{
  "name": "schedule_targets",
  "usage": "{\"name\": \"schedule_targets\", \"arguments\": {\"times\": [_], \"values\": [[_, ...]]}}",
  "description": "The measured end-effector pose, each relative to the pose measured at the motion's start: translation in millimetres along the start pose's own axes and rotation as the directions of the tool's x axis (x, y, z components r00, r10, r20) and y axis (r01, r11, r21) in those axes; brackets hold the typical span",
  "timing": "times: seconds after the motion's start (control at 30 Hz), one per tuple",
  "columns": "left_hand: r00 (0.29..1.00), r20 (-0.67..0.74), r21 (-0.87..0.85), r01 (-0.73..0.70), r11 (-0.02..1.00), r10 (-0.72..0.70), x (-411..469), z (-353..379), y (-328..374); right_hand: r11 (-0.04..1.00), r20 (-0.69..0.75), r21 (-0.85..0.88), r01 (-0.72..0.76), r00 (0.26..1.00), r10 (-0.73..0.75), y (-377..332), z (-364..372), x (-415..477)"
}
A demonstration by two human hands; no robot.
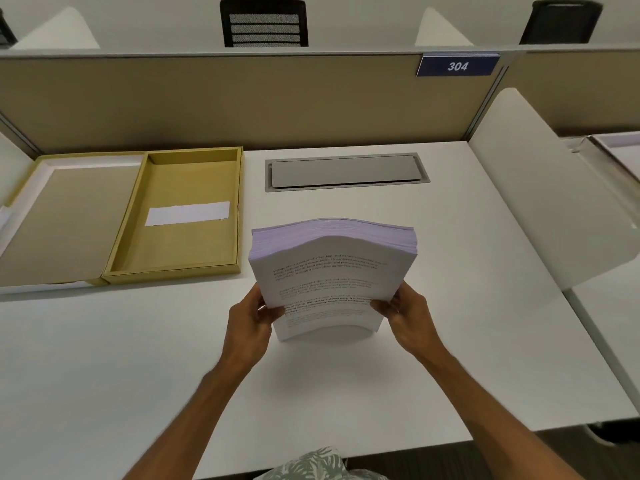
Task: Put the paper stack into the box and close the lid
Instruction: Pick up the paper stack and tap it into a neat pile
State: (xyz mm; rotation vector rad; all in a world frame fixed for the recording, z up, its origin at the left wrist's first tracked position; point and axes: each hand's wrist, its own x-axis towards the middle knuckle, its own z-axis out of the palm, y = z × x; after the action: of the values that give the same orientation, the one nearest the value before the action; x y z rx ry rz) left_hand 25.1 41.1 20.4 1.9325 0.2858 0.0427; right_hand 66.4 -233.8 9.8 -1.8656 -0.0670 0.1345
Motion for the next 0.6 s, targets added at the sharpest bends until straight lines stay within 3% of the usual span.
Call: {"name": "schedule_targets", "arguments": {"times": [0.37,0.53,0.6], "values": [[0.999,0.022,-0.046,-0.026,0.999,0.027,-14,3,16,0.999,-0.019,-0.037,-0.011,1.0,0.01,-11,4,-13],[0.966,-0.184,-0.403,-0.243,0.883,0.181,-26,6,67,0.929,-0.206,0.304,0.21,0.967,-0.151,-57,14,-31],[0.954,-0.271,-0.469,-0.245,0.849,0.126,-26,13,89,0.879,-0.31,0.385,0.28,0.937,-0.162,-82,23,-33]]}}
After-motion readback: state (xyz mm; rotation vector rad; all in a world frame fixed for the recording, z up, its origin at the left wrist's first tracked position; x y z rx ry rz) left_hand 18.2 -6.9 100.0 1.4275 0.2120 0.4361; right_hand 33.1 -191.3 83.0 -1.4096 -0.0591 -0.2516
